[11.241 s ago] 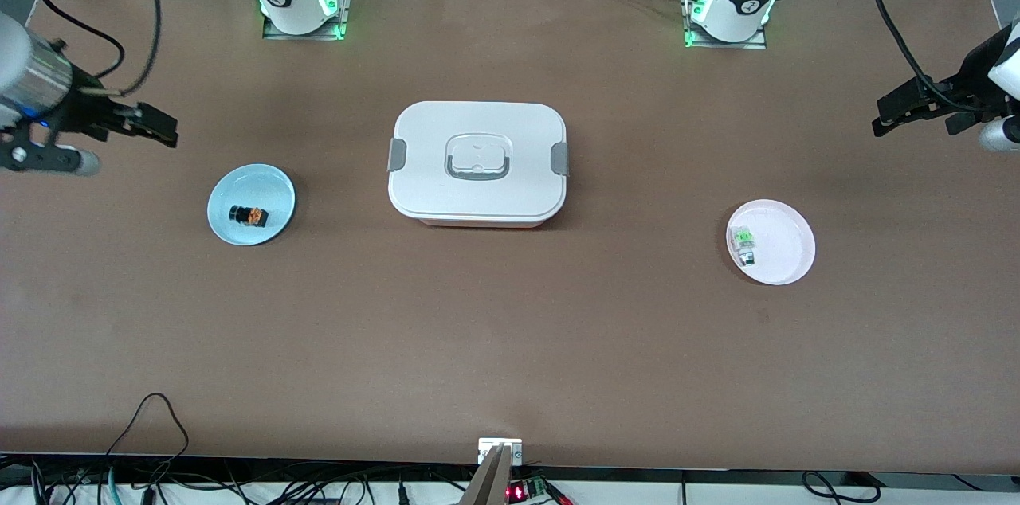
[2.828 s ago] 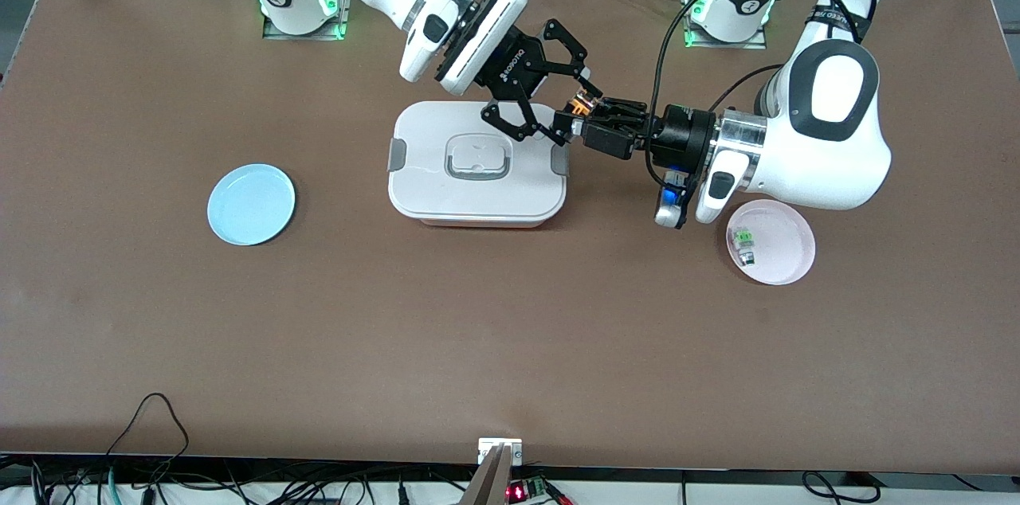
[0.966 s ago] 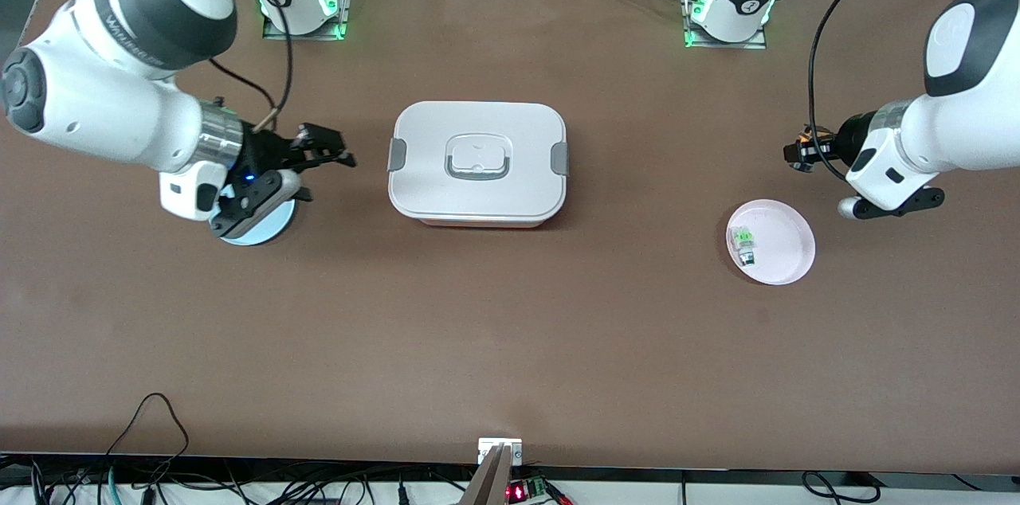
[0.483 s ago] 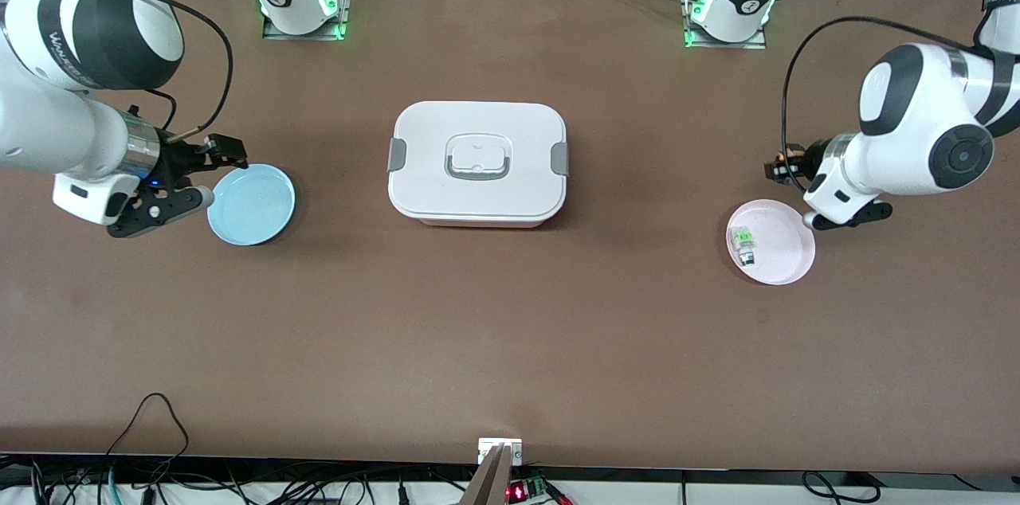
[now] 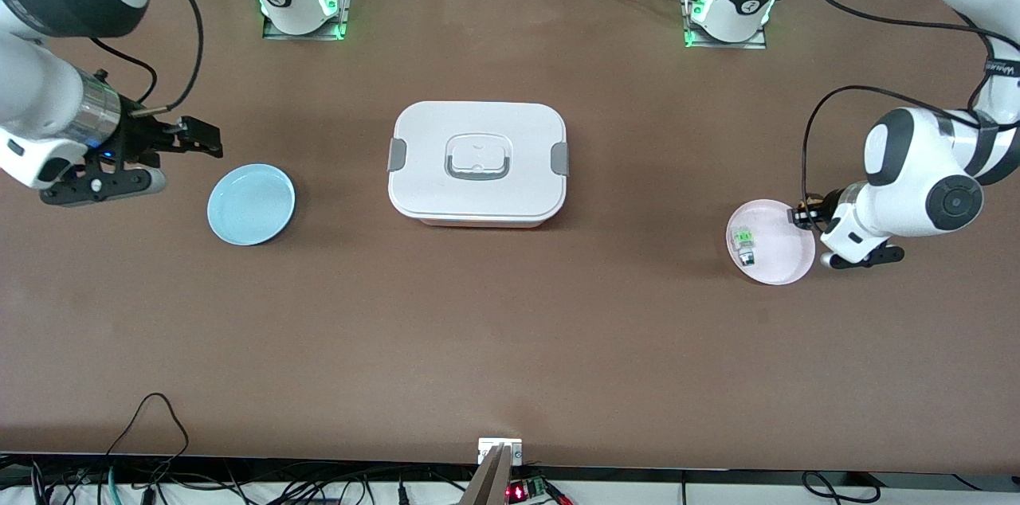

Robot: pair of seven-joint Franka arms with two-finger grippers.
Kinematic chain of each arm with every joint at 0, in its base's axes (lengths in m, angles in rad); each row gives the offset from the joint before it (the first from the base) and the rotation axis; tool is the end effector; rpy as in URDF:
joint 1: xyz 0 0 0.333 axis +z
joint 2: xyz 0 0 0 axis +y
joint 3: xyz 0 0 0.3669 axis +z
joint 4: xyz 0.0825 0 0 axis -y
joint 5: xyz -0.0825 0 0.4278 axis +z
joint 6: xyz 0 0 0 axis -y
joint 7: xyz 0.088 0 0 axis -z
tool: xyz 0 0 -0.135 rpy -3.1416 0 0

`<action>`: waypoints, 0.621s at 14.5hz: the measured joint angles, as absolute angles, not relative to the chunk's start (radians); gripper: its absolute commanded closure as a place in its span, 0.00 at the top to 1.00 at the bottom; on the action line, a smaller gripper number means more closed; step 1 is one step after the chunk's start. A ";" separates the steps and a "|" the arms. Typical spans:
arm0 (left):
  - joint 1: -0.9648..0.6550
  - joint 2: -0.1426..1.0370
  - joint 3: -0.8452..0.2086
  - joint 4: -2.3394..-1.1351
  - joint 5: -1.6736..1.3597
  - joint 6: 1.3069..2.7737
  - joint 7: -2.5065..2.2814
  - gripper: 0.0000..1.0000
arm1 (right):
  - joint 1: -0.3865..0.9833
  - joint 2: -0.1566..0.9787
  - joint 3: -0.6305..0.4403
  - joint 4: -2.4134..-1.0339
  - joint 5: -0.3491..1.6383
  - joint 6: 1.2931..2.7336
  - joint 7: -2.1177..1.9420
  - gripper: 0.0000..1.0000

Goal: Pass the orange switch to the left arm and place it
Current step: 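Lower the orange switch onto the white plate with the left gripper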

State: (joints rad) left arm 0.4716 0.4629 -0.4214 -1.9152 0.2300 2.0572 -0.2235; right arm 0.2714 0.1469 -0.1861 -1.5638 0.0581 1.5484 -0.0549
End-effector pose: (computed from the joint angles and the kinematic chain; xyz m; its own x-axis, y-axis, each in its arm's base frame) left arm 0.6365 0.0582 0.2390 0.9528 0.1513 -0.2632 0.1453 -0.9885 -0.0422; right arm 0.6313 0.0694 0.5600 0.9779 0.1376 -0.1571 0.1330 -0.9903 -0.0391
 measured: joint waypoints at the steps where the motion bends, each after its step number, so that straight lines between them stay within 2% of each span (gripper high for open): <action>1: 0.470 0.480 -0.422 -1.915 0.246 2.093 -0.224 0.00 | 0.272 0.135 -0.187 -1.564 0.058 1.534 -0.040 1.00; 5: 0.468 0.554 -0.423 -1.904 0.277 2.199 -0.223 0.00 | 0.271 0.110 -0.183 -1.564 0.058 1.511 0.006 1.00; 7: 0.465 0.589 -0.424 -1.885 0.294 2.212 -0.222 0.00 | 0.213 0.109 -0.122 -1.564 0.057 1.513 0.011 1.00; 8: 0.465 0.609 -0.424 -1.877 0.311 2.226 -0.222 0.33 | 0.173 0.109 -0.081 -1.564 0.056 1.514 0.014 1.00; 9: 0.465 0.628 -0.424 -1.872 0.318 2.244 -0.222 0.75 | 0.139 0.108 -0.049 -1.563 0.055 1.515 0.017 1.00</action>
State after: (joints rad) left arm 0.4646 0.6283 -0.4237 -1.8717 0.3175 2.2435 -0.2220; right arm 0.1394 0.1081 -0.0485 -1.5633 0.0545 1.5154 0.0175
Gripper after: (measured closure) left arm 0.551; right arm 0.000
